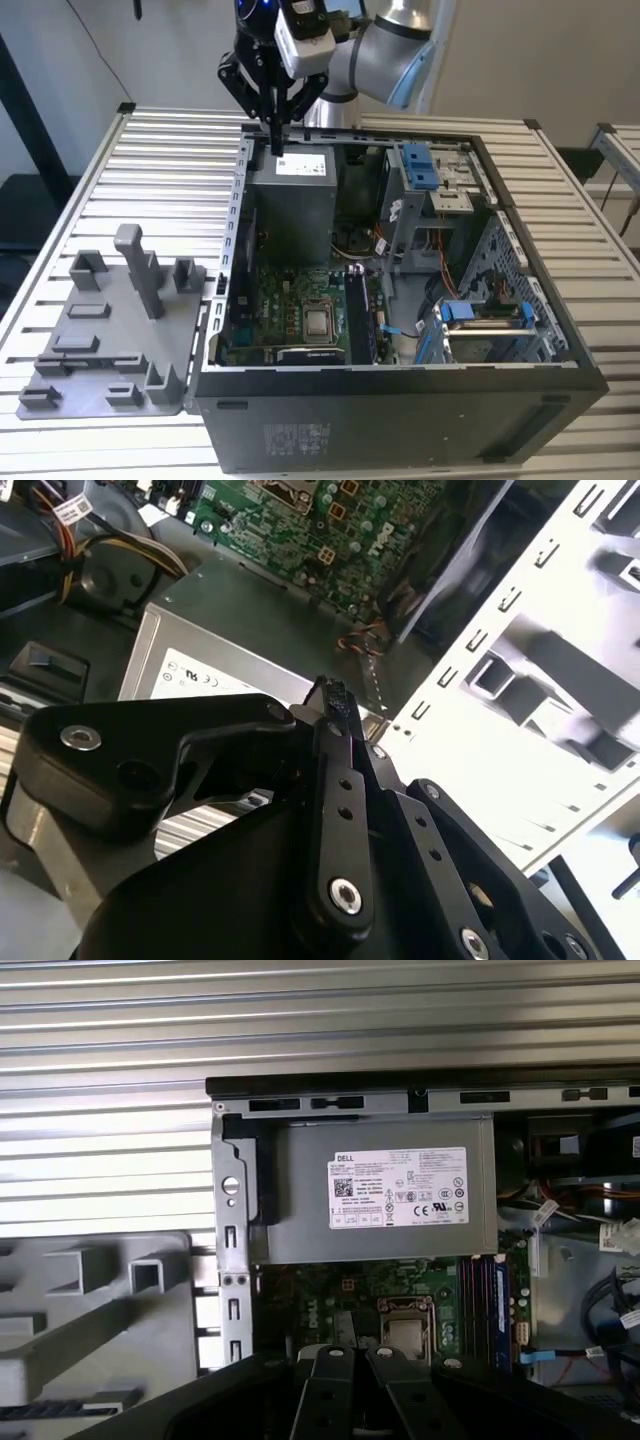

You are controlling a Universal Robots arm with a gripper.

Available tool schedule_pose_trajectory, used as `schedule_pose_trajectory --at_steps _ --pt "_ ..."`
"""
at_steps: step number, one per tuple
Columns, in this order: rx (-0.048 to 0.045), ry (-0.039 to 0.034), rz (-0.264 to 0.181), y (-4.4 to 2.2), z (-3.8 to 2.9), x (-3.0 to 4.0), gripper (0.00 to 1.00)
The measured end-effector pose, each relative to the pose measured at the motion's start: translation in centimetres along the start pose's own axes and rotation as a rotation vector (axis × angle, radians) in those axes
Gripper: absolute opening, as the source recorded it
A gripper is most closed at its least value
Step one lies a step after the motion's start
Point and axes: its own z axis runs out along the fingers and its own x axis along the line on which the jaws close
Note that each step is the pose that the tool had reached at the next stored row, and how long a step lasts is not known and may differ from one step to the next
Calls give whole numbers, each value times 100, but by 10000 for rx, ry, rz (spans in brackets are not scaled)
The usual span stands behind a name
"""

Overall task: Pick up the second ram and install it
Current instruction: 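Reach for the second ram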

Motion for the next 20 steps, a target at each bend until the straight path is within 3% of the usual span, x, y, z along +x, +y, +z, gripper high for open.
schedule_pose_trajectory --at_steps 13,20 --pt "2 33 1 -8 4 101 11" --pt "3 42 0 -16 5 213 11"
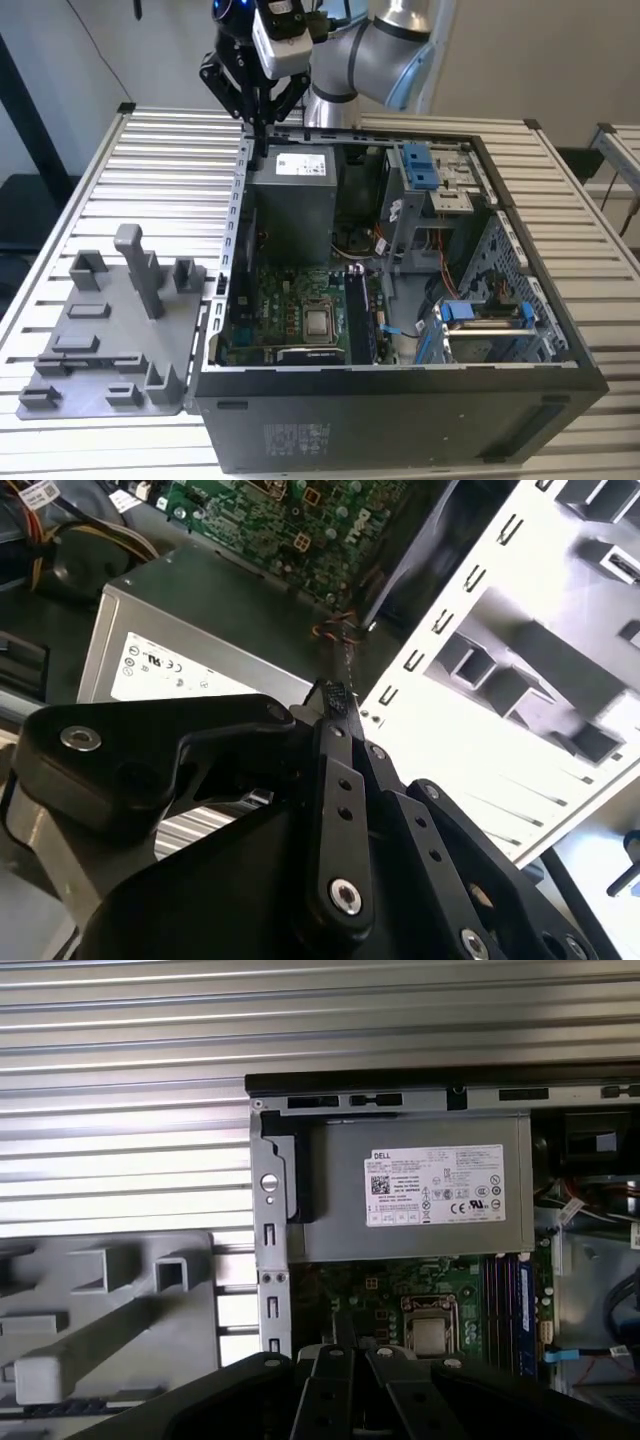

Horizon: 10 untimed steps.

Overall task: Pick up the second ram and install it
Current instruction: 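Reach for the second ram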

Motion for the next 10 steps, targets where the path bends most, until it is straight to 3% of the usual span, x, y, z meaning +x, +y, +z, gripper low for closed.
schedule_pose_trajectory --at_steps 10 --pt "-1 6 -105 -18 3 254 11"
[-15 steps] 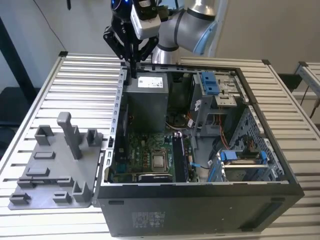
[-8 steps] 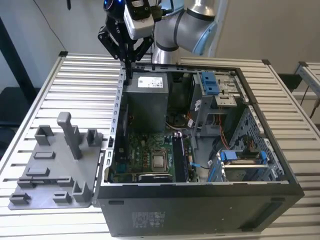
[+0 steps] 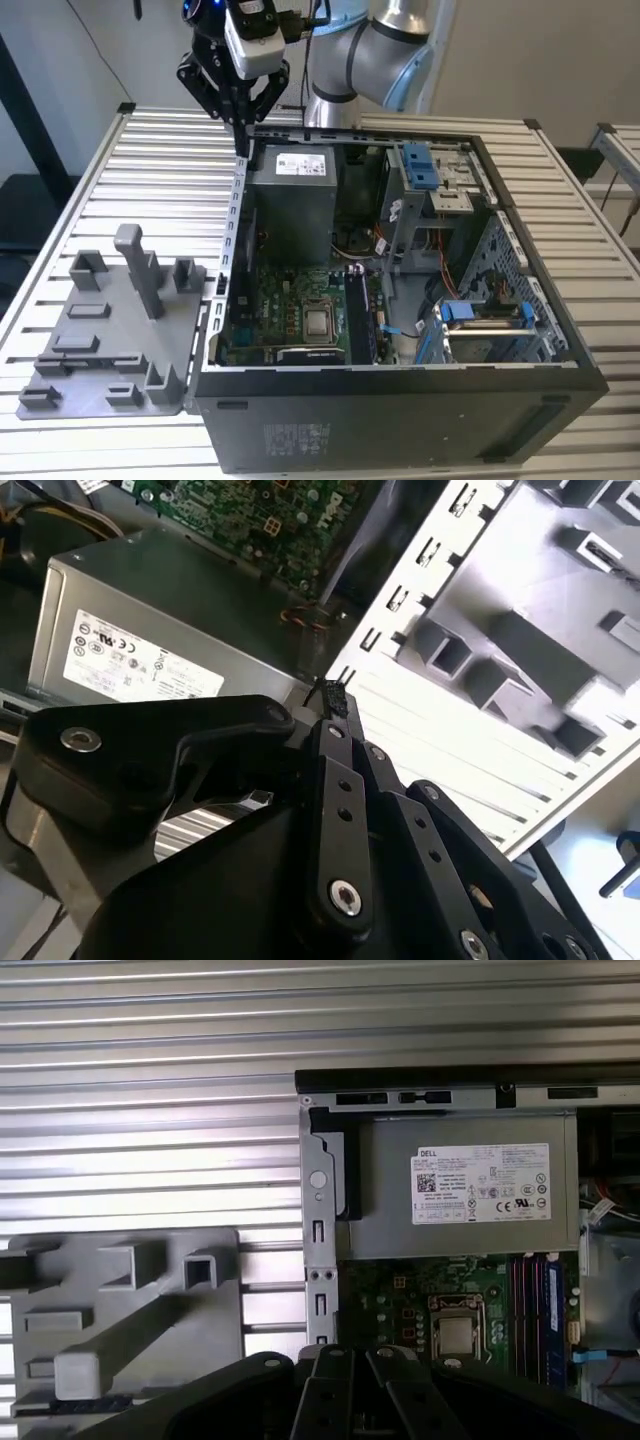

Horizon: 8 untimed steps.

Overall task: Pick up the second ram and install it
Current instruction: 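Reach for the second ram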

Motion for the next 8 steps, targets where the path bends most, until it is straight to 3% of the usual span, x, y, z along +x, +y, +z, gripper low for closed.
schedule_pose_trajectory --at_steps 8 --pt "-2 8 -154 -12 0 197 11"
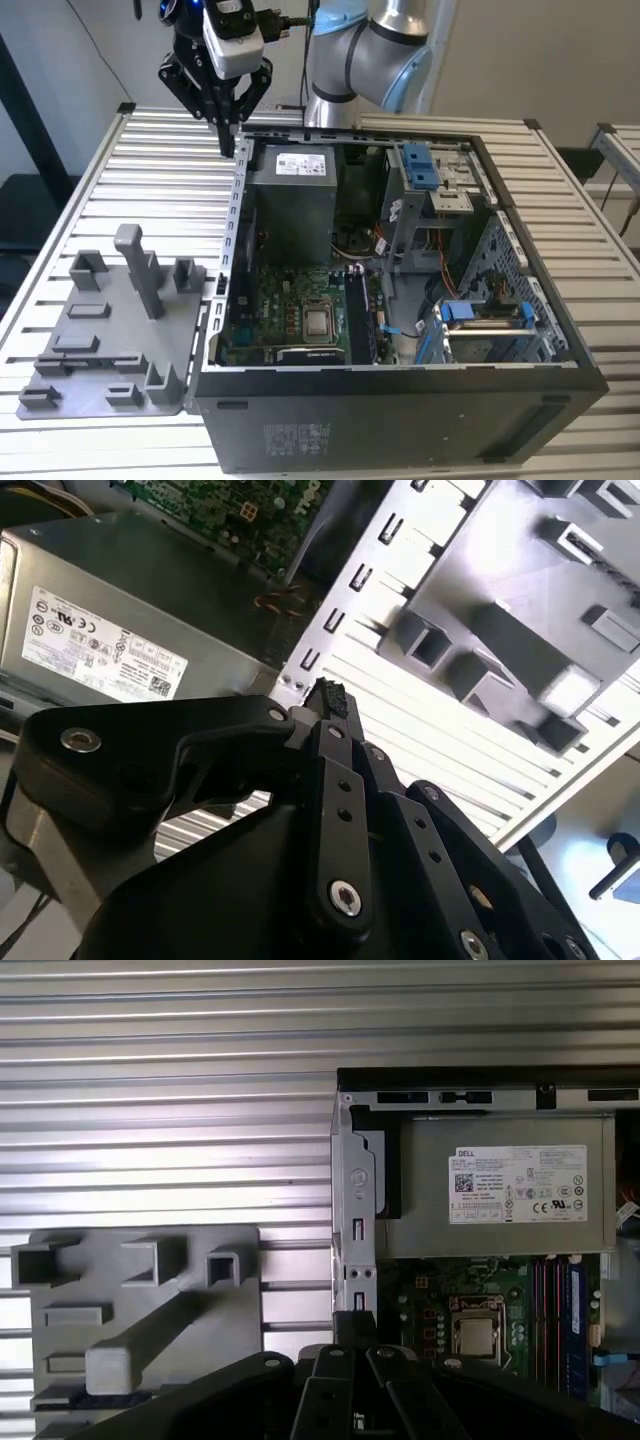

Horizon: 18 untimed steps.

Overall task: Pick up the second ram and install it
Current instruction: 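Reach for the second ram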

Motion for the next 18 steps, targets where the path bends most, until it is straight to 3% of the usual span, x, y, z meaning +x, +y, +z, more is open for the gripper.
schedule_pose_trajectory --at_steps 18 --pt "-6 15 -334 -20 3 470 11"
